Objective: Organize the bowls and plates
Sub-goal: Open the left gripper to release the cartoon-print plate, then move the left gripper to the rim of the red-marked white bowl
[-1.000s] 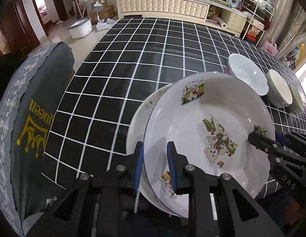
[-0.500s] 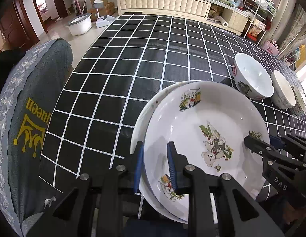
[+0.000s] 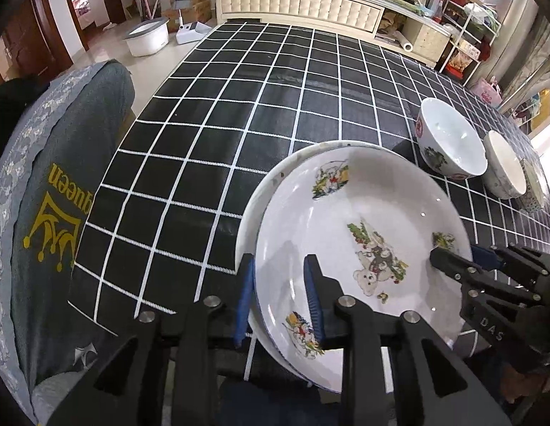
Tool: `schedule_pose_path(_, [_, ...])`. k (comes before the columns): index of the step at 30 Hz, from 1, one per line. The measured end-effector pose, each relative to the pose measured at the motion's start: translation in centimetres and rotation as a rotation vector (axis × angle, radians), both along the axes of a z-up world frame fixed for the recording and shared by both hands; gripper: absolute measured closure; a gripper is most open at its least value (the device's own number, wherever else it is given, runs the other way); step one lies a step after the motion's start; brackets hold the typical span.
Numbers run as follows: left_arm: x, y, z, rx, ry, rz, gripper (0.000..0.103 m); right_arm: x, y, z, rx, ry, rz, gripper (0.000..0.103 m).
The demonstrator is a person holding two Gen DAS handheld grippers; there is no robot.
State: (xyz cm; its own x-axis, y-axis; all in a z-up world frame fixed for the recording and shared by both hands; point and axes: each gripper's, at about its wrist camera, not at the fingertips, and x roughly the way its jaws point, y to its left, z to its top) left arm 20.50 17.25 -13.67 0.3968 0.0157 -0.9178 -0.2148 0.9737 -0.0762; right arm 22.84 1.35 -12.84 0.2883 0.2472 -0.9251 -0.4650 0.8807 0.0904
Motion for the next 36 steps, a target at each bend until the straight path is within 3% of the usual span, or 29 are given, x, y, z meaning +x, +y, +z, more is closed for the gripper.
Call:
schedule_pose_path(4, [-0.6, -0.2, 0.5, 0.005, 0.002, 0.006, 0.068, -0.5, 0.0, -0.2, -0.004, 0.013, 0.006, 0.054])
schedule_pose_path(6, [-1.1, -0.6, 1.1, 0.056, -0.013, 0.005, 0.058, -0.8, -0.2, 0.0, 0.001, 0.009, 0.006, 0.051])
schedule_pose_path(13, [-2.1, -1.4, 3.3, 0.051, -0.048, 0.000, 0.056, -1.6, -1.4, 2.1, 0.050, -0.021, -0.019, 0.041])
schedule_pose_path(34, [0.3, -8.8, 9.2, 0.036, -0.171, -0.131, 0.056, -0.5, -9.0, 8.0, 0.134, -0.118, -0.129, 0.039])
schedule_pose_path(36, [0.9, -9.5, 9.4, 0.045, -0.172, -0.149, 0.044, 0.0, -9.6, 8.2, 0.148, -0.119, -0.143, 0.039])
